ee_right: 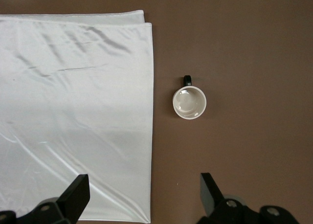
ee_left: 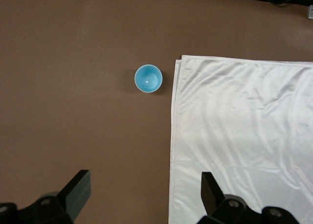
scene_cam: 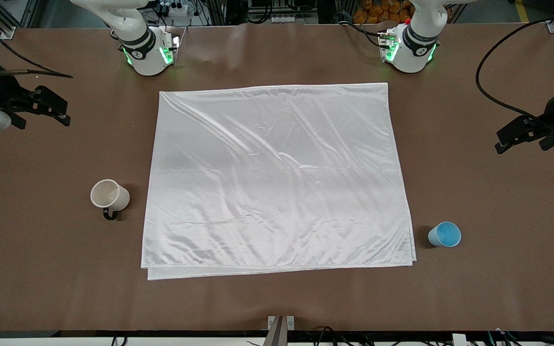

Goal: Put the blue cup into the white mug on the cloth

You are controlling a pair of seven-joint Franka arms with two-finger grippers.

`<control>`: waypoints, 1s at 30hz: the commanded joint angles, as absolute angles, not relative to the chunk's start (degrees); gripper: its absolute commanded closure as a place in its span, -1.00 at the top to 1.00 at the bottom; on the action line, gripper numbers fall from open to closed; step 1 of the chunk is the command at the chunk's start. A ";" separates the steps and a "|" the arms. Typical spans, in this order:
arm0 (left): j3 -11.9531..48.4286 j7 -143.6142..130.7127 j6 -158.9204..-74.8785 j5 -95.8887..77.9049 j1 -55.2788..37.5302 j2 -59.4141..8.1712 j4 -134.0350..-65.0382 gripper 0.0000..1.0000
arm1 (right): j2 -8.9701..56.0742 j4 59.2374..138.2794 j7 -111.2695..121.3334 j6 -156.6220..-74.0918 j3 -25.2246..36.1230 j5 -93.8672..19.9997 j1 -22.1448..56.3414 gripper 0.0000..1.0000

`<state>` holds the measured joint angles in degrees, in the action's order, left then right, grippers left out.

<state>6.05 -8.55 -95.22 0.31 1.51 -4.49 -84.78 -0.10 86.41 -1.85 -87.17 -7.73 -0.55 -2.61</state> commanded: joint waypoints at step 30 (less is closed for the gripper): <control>5.80 -7.38 -111.00 3.42 5.36 -17.13 -88.51 1.00 | 1.75 87.45 -1.41 -86.66 -7.73 0.18 -2.55 1.00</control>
<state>5.55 -8.23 -107.81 1.23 4.63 -12.02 -89.38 0.50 86.88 -1.82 -86.87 -7.74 -0.55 -2.57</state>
